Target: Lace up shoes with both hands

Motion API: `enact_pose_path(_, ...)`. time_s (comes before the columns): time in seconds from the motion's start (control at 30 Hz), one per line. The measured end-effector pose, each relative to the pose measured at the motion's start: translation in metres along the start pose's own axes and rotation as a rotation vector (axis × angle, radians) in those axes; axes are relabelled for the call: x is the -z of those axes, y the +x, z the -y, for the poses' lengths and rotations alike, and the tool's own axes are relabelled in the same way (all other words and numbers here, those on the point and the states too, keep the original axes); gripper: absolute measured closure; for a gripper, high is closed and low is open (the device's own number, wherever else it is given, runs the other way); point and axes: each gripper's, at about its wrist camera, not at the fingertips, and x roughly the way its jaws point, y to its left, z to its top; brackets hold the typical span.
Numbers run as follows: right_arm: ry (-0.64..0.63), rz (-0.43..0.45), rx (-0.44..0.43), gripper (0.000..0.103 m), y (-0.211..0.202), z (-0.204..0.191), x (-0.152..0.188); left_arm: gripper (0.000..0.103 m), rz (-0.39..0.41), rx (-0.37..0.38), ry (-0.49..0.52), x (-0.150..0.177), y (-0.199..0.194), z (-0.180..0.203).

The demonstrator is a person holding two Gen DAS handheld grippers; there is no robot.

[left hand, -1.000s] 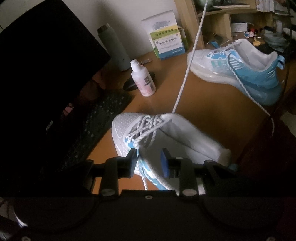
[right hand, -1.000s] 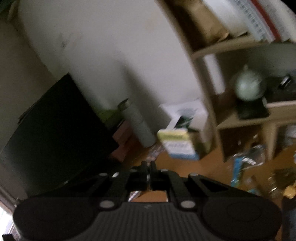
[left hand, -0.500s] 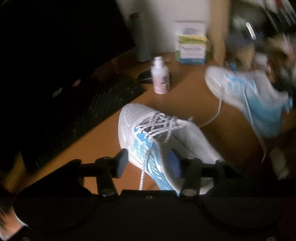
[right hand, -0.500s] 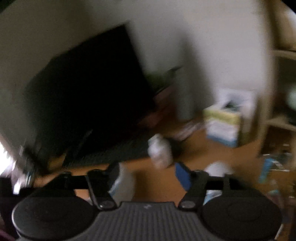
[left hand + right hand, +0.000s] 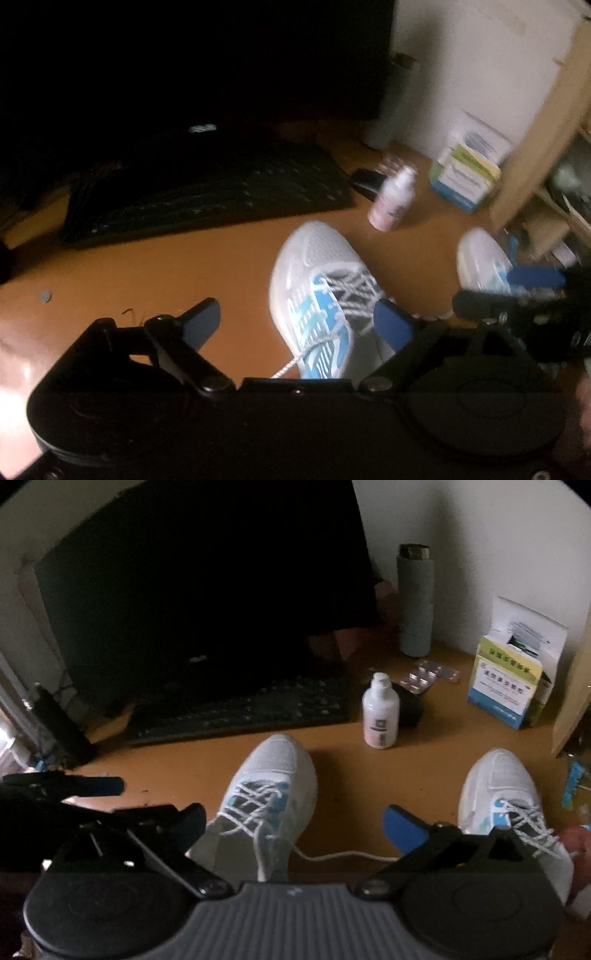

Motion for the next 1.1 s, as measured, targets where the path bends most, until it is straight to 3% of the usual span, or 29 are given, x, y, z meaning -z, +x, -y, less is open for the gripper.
enact_pose_path(0.27,-0.04,-0.051,0.067,0.001,0.007,-0.002,0.004,0.011,0.014,-0.089,0.002,-0.001,-0.011,0.013)
enact_pose_path(0.67,-0.168,-0.051,0.069,0.001,-0.005,-0.012,0.012,0.011,0.045,-0.102,-0.064,0.013,-0.022,0.019)
enact_pose_path(1.1,-0.184,-0.029,0.064,0.001,-0.019,-0.001,0.017,0.009,0.045,-0.141,-0.015,0.024,-0.022,0.039)
